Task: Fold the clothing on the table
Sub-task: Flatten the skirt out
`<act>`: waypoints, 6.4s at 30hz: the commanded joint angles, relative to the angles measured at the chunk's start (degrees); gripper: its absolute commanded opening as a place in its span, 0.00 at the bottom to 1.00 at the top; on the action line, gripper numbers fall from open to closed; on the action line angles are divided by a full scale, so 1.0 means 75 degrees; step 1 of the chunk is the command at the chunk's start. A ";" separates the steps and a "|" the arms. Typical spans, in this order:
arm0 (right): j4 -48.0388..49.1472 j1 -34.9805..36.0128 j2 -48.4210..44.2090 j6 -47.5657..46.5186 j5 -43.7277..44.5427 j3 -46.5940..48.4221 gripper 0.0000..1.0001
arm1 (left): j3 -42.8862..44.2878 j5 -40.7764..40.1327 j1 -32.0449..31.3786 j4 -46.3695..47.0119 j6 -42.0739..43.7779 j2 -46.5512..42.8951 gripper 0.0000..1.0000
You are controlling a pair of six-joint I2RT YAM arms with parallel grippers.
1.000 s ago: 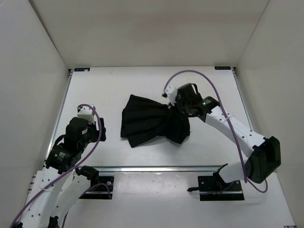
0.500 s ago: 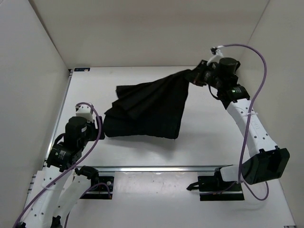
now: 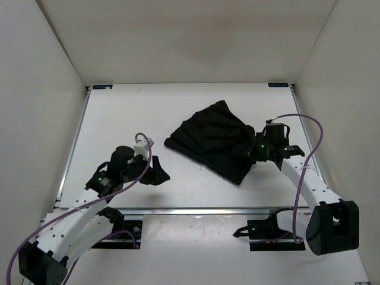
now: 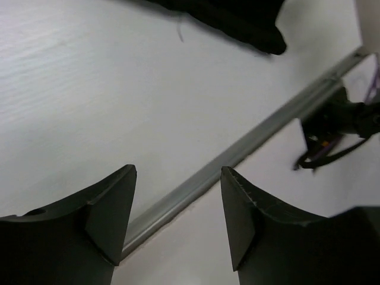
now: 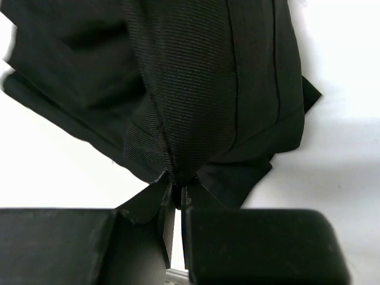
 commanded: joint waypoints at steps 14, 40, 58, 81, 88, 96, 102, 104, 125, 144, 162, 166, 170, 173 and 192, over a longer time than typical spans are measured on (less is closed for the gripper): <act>0.0883 0.0111 -0.0544 0.0057 0.0017 -0.0199 0.00 | -0.0667 0.0268 -0.2072 0.7503 -0.5322 0.5200 0.65; 0.1281 -0.0265 -0.1341 -0.0294 0.0018 -0.0785 0.00 | 0.3062 -0.0214 -0.4161 0.7613 -0.7890 1.0233 0.22; 0.0323 0.0392 -0.2174 -0.0246 -0.2033 -0.1899 0.00 | 0.1407 -0.0131 0.0738 0.0878 -0.0943 0.5357 0.52; -0.0113 -0.0030 -0.2032 -0.0845 -0.1624 -0.2133 0.36 | -0.1815 -0.0750 0.0480 0.4566 -0.4033 0.3622 0.64; 0.0005 0.0063 -0.1951 -0.0810 -0.1659 -0.2226 0.38 | -0.2294 -0.1092 0.0411 0.5550 -0.5124 0.3762 0.65; -0.0077 0.0086 -0.1951 -0.0903 -0.1355 -0.2192 0.39 | -0.1850 -0.0905 -0.0105 0.6253 -0.5394 0.4980 0.61; -0.0405 0.0273 -0.1658 -0.1126 -0.0582 -0.1887 0.52 | -0.1510 -0.0706 -0.0234 0.6313 -0.5277 0.5345 0.04; -0.0476 0.0391 -0.1448 -0.1219 -0.0324 -0.1817 0.53 | -0.1533 -0.0718 -0.0188 0.6266 -0.5253 0.5263 0.00; 0.3294 0.2136 -0.0781 0.0290 -0.2831 0.1437 0.00 | -0.2174 -0.0096 0.1605 0.5034 -0.4676 0.2654 0.61; 0.4293 0.3356 0.1260 0.0644 -0.1471 0.4019 0.00 | -0.4639 -0.1512 0.0165 0.6477 -0.8979 -0.0480 0.63; 0.3602 0.3122 0.2373 0.0151 -0.1119 0.5367 0.00 | -0.3433 -0.3189 -0.0926 0.5096 -0.7329 -0.0642 0.60; 0.3555 0.3052 0.2502 0.0128 -0.1213 0.5472 0.00 | -0.2741 -0.3541 -0.0866 0.4356 -0.6789 -0.1064 0.59; 0.3567 0.3075 0.2619 0.0198 -0.1295 0.5496 0.00 | -0.2809 -0.3403 -0.0809 0.4425 -0.6777 -0.1230 0.57; 0.3590 0.3122 0.2701 0.0198 -0.1331 0.5520 0.01 | -0.2974 -0.3236 -0.1018 0.4659 -0.6800 -0.0878 0.56; 0.3648 0.2935 0.2749 0.0175 -0.1495 0.5461 0.00 | -0.3373 -0.3693 -0.1523 0.4742 -0.6824 -0.0047 0.53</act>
